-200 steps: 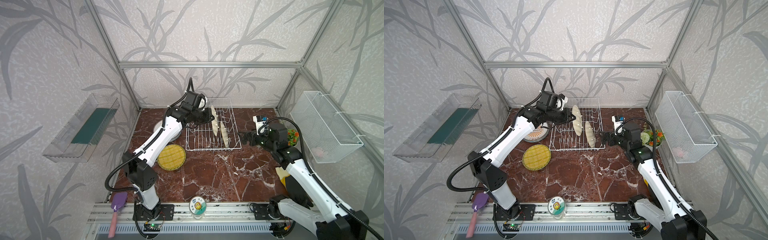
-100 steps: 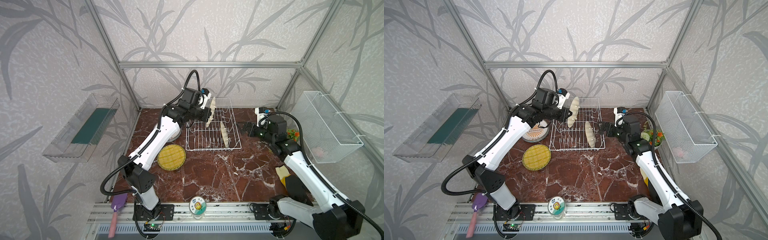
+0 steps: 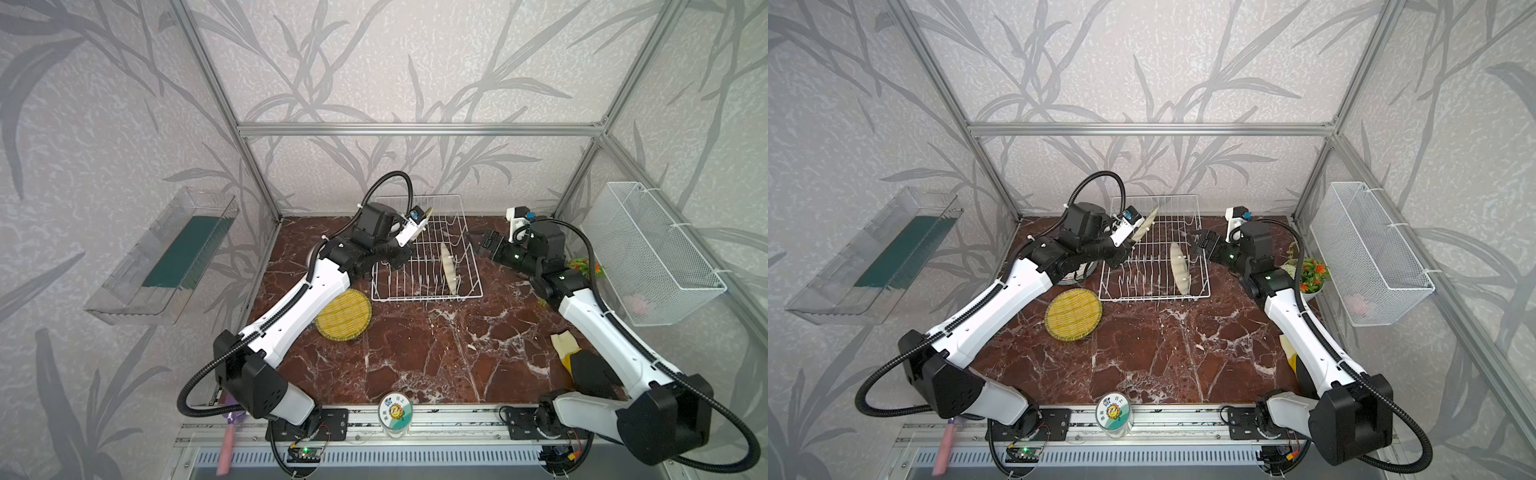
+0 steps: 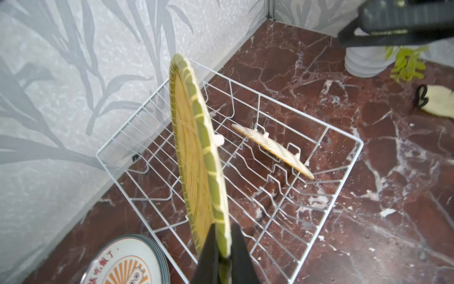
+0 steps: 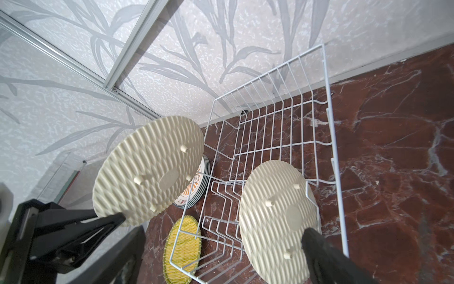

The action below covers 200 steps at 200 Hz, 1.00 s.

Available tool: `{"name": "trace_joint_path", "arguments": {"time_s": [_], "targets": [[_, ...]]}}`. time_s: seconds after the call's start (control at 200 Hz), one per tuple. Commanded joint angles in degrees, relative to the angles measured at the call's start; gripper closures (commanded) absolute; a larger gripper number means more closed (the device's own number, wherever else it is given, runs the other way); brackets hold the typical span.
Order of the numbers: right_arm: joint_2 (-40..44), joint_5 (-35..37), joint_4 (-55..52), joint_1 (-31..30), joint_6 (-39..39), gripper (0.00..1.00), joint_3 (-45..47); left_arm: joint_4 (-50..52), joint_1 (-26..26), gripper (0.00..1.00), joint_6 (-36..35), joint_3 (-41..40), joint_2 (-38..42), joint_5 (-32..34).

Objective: Unload the plates from the dish rack
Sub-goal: Place the plate on the plate.

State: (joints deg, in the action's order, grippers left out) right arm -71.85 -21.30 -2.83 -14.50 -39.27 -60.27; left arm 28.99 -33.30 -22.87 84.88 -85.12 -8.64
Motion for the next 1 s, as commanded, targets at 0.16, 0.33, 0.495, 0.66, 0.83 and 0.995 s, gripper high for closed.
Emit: {"name": "trace_joint_path", "arguments": {"time_s": [0.16,0.33,0.495,0.66,0.83,0.995], "targets": [[-2.2,-0.6,2.0,-1.1,-6.3,0.04,-3.8,-9.6,-0.6,1.00,-18.8,-4.6,3.6,0.9],[-3.1,-0.7,2.8,-2.1,-8.8,0.05,-4.0,-12.6,-1.1,1.00,-25.2,-8.3,5.1,0.0],[-4.7,-0.9,0.8,-3.1,-9.7,0.07,-5.7,-18.3,-1.5,1.00,-30.0,-12.9,7.3,-0.4],[-6.9,-1.2,1.1,-4.3,-11.5,0.09,-7.0,-22.8,-1.9,1.00,-34.5,-17.5,9.2,-2.8],[-10.1,-1.5,1.0,-5.2,-13.3,0.13,-8.4,-23.2,-2.3,1.00,-37.5,-18.4,9.4,-3.1],[-12.2,-1.6,-0.7,-6.5,-13.3,0.18,-10.6,-22.9,-3.1,1.00,-41.5,-19.5,9.3,-2.1]]}}
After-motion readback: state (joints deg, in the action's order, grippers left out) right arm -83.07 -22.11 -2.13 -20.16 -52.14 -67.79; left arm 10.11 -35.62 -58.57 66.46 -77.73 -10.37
